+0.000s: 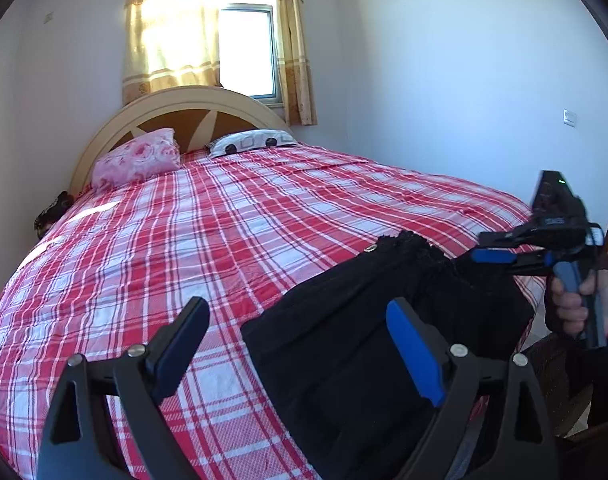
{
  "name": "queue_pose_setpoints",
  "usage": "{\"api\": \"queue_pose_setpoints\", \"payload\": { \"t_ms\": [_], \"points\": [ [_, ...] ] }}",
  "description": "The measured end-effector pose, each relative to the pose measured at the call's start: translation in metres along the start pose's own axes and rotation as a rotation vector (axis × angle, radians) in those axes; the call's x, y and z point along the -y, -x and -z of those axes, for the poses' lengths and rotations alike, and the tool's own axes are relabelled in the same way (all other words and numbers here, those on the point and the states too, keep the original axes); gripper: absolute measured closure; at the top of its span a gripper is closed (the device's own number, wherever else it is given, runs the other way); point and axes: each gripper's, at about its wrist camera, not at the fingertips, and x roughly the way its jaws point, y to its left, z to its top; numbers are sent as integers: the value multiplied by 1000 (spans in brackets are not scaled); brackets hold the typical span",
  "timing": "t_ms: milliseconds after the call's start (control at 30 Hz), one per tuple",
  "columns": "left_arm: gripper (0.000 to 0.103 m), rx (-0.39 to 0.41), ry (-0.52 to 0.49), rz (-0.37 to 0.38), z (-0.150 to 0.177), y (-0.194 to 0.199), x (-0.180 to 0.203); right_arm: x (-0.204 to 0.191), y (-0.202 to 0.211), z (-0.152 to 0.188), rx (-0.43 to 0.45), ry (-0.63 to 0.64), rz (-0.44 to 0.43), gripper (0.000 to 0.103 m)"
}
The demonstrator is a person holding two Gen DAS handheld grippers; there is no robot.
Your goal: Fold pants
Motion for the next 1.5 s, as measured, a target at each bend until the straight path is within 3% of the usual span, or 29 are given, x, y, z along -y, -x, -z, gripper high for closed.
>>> {"api": "queue_pose_setpoints", "payload": {
  "t_ms": [100,200,300,533,600,633,667,700,767,867,1067,1133,1167,1200,1500],
  "points": [
    [10,-9,23,25,-6,-13,3,10,36,17,105,-34,17,35],
    [10,-32,51,32,-7,-26,9,13,33,26,81,-30,18,35],
    [10,-46,69,15,-5,-31,10,8,6,32,48,12,21,35],
    [10,-97,122,-15,9,-37,3,-26,-90,32,-119,314,128,34],
    [10,-143,141,-24,12,-48,6,-38,-101,39,-131,403,170,39],
    [10,-160,140,-28,13,-54,8,-41,-102,40,-135,418,181,46],
    [10,-179,135,-36,14,-61,12,-40,-101,40,-138,406,181,67],
    [10,-189,129,-39,15,-65,14,-38,-96,39,-139,376,164,72],
    [10,-221,98,-60,17,-78,23,-31,-86,36,-144,321,104,74],
    [10,-272,47,-109,19,-92,32,-33,-87,37,-167,357,127,71],
    [10,-322,24,-164,24,-104,38,-16,-106,20,-145,220,109,66],
    [10,-321,26,-162,22,-101,38,-23,-109,21,-148,256,133,69],
    [10,-322,26,-162,21,-101,39,-27,-108,23,-154,273,151,78],
    [10,-318,24,-161,19,-98,40,-31,-106,22,-161,277,161,80],
    [4,-233,3,-153,-3,-77,53,-93,-49,26,-33,444,187,82]
  ]
}}
